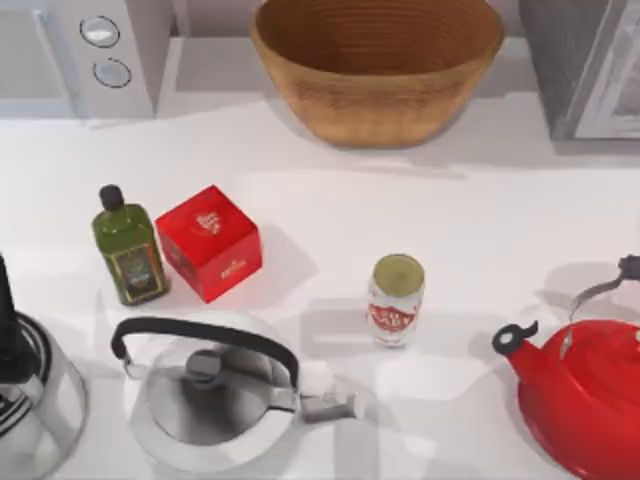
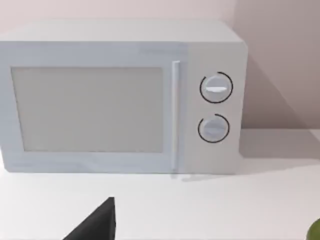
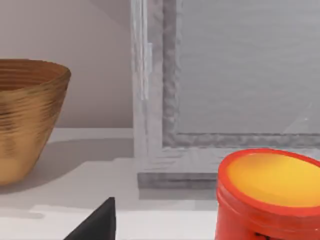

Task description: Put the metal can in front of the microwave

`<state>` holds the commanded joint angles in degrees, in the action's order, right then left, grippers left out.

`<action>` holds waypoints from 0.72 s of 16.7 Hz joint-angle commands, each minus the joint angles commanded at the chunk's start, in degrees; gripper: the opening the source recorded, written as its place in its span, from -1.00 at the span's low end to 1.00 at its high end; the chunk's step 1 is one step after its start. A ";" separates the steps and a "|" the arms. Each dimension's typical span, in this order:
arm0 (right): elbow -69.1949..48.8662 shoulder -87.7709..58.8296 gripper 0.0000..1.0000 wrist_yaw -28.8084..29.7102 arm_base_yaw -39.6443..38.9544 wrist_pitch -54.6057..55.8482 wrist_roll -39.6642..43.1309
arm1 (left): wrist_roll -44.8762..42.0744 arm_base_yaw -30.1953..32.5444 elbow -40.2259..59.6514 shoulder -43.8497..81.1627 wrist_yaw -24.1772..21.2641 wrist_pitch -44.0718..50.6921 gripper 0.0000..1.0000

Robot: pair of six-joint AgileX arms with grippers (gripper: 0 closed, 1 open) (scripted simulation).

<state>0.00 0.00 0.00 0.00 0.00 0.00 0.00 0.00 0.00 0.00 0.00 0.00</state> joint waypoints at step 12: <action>0.00 0.00 1.00 0.00 0.00 0.00 0.00 | -0.04 10.54 26.91 27.12 0.03 17.69 1.00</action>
<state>0.00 0.00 0.00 0.00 0.00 0.00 -0.04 10.54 26.91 27.12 0.03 17.69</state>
